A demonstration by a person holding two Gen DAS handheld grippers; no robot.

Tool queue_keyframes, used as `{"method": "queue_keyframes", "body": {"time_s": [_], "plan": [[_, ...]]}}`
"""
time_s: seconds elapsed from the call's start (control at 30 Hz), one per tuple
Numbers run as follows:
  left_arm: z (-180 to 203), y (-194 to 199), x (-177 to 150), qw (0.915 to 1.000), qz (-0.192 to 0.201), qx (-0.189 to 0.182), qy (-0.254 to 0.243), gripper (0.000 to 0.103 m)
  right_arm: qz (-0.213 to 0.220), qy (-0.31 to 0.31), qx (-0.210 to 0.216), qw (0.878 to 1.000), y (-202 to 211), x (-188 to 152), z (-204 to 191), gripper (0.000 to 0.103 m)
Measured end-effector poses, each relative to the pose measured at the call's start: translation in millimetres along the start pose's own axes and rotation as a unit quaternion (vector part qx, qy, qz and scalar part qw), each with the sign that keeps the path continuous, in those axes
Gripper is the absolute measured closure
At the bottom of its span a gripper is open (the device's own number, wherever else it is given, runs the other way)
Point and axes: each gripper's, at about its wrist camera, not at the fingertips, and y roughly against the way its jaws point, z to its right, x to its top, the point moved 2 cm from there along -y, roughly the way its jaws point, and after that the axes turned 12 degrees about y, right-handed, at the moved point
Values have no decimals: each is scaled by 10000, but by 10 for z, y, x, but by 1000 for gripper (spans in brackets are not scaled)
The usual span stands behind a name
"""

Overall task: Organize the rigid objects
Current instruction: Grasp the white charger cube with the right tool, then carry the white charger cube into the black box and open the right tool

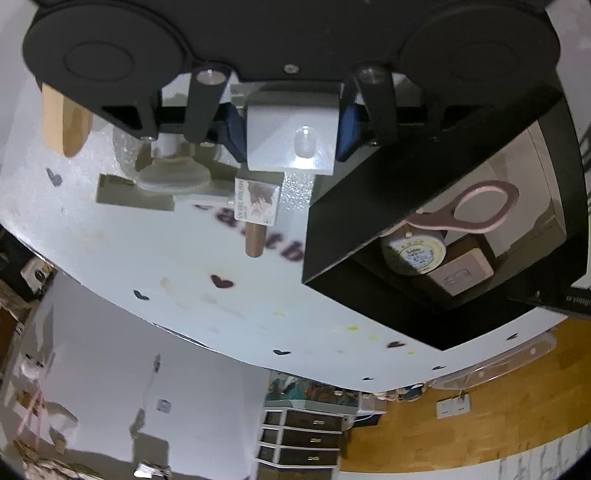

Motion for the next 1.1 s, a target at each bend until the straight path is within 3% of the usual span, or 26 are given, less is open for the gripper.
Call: {"method": "queue_keyframes", "body": {"time_s": [0.23, 0.4, 0.57, 0.7, 0.77, 0.9, 1.1], "plan": [[-16, 15, 6, 10000, 4, -22, -3, 97, -84, -393, -281, 9988, 201, -51, 99, 51], [-17, 15, 2, 10000, 19, -32, -21, 97, 432, -549, -458, 9965, 577, 184, 113, 51], [-16, 17, -5, 10000, 32, -37, -26, 97, 1053, -542, -5, 9930, 824, 591, -58, 51], [-16, 17, -6, 10000, 32, -37, -29, 97, 1179, -494, 770, 9888, 753, 877, -293, 51], [-15, 17, -6, 10000, 32, -37, -28, 97, 985, -707, 1117, 9863, 609, 991, -396, 51], [-14, 17, -8, 10000, 31, -37, -35, 97, 352, -1157, 1371, 9831, 299, 1095, -556, 51], [-26, 24, -6, 9999, 29, -104, -21, 97, -727, -1813, 1034, 9753, -21, 1114, -691, 51]]}}
